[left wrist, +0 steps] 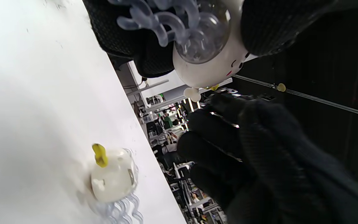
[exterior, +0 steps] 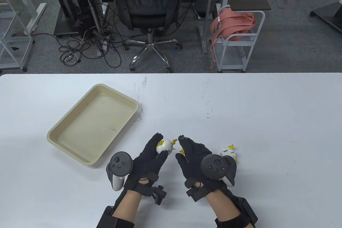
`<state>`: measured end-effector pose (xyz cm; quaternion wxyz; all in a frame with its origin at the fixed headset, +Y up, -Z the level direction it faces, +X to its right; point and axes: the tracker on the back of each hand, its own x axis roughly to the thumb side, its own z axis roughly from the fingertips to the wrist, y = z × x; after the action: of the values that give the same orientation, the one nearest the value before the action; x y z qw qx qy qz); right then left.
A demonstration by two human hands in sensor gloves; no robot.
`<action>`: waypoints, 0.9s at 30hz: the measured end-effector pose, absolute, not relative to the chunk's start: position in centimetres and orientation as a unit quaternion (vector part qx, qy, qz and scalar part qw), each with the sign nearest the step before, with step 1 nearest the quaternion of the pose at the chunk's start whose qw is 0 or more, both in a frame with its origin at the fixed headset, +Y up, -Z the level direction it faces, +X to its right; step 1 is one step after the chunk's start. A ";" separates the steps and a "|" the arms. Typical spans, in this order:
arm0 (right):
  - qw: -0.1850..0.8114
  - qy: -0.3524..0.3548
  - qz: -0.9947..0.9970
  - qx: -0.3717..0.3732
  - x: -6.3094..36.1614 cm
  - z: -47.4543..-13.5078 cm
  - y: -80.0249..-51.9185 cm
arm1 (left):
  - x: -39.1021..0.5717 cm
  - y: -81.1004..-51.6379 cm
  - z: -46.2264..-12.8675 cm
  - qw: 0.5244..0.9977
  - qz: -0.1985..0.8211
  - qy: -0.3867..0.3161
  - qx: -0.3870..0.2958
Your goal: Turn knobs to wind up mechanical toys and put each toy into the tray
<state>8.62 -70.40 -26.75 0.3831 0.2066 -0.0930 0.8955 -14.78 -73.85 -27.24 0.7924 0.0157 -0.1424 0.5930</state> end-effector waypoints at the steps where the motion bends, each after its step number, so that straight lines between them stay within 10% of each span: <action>1: 0.386 -0.091 0.894 0.208 8.7 -26.8 -70.5 | -14.7 -73.9 -27.2 0.787 0.601 -0.143 0.015; 27: 0.436 -0.105 0.873 0.193 9.2 -26.7 -70.7 | -14.2 -74.6 -27.5 0.754 0.634 -0.171 -0.031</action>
<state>9.20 -70.71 -26.67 0.4358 0.1932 -0.1047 0.8728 -14.15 -74.59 -27.54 0.7538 -0.0306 -0.1712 0.6336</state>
